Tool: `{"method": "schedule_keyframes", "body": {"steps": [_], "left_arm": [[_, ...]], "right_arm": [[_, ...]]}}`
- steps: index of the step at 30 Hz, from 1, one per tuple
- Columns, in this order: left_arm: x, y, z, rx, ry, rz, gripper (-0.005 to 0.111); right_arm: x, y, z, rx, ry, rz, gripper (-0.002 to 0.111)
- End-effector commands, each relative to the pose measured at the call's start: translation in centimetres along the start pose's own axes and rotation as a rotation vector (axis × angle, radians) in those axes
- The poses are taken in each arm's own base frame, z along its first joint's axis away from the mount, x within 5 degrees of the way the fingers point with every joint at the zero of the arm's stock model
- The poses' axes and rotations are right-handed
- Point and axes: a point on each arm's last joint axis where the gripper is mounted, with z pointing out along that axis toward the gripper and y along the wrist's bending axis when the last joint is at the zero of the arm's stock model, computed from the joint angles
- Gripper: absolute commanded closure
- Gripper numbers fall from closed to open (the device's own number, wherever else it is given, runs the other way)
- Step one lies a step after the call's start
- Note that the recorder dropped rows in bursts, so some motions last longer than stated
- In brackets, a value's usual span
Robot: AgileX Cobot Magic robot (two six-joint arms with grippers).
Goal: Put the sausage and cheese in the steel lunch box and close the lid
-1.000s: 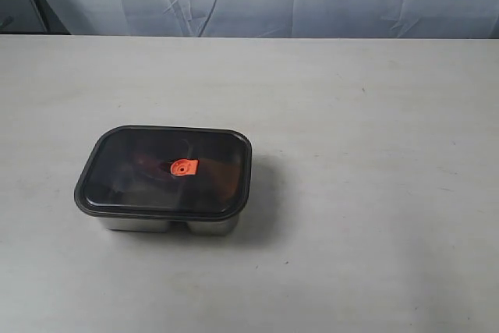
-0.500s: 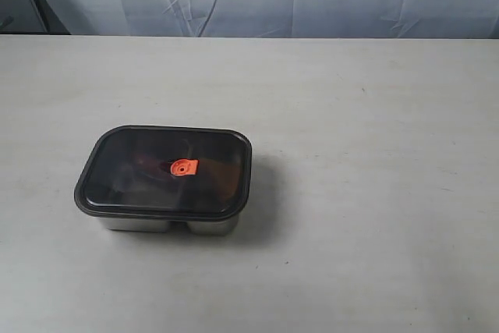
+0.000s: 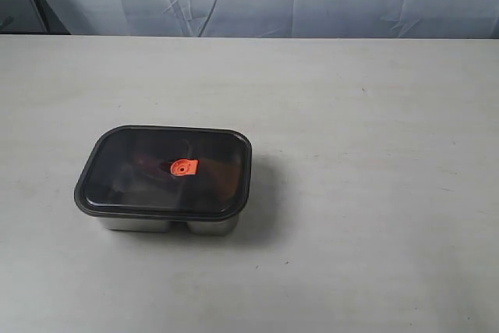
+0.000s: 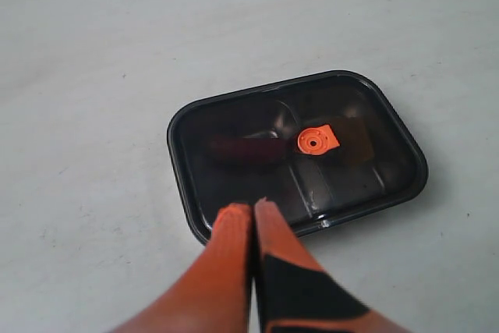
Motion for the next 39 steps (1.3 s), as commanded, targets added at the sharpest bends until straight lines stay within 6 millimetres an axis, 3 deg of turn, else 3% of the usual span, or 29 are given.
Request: {"method": "schedule_keyframes", "body": {"steps": [1,28,35,39], "left_arm": [[0.0,0.0,-0.1,-0.003,-0.017,0.004,0.107],[0.2,0.1,-0.1,-0.010,-0.035,0.004,0.107],[3.4,1.0,0.0,-0.122,-0.200,0.089,0.107],[6.5,1.4,0.4,-0.152,-0.356,0.065,0.107]], "right_arm": [[-0.1,-0.1,0.0,0.006,-0.025,-0.017,0.108],[-0.1,0.0,0.0,0.005,-0.025,-0.013,0.108],[-0.1,0.0,0.0,0.005,-0.025,-0.013,0.108],[-0.1,0.0,0.0,0.005,-0.025,-0.013,0.108]]}}
